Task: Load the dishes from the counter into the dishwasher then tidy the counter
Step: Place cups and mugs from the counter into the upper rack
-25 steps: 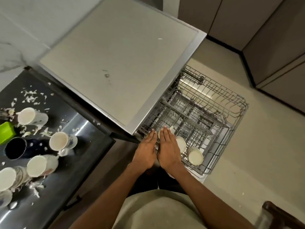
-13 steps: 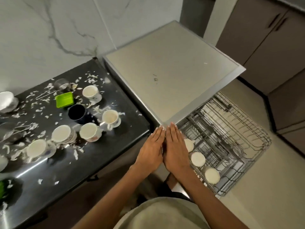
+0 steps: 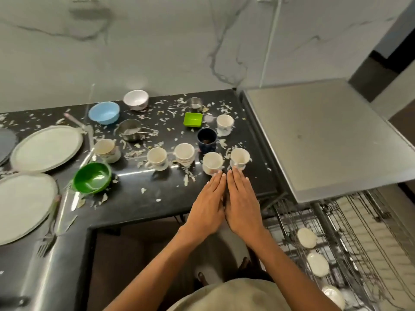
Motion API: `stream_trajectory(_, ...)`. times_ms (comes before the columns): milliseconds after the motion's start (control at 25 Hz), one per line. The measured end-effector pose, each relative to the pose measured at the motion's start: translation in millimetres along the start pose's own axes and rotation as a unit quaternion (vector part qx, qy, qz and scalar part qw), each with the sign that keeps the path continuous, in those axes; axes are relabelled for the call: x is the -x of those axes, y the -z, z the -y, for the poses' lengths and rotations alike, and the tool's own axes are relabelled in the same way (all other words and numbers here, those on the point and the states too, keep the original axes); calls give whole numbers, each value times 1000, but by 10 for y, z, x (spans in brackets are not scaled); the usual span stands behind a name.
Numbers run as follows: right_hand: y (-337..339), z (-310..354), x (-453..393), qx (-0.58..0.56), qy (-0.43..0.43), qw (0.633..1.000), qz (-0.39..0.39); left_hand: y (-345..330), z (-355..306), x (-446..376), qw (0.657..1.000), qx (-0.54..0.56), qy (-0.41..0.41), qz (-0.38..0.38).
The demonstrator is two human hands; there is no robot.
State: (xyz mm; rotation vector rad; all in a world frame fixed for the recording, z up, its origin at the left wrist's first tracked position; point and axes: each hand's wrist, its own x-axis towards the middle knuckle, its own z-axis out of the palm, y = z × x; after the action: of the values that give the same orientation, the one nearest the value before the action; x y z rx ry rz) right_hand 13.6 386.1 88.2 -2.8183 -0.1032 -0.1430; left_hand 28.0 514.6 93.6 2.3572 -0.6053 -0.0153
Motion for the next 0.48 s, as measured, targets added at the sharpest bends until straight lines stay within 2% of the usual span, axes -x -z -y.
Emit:
stream_trajectory(200, -3, 335, -427, 14, 65, 998, 9, 306, 298, -90, 997, 21, 62, -49)
stream_trajectory(480, 69, 363, -1126, -10, 70, 997, -4, 554, 486, -573, 992, 35, 92, -76)
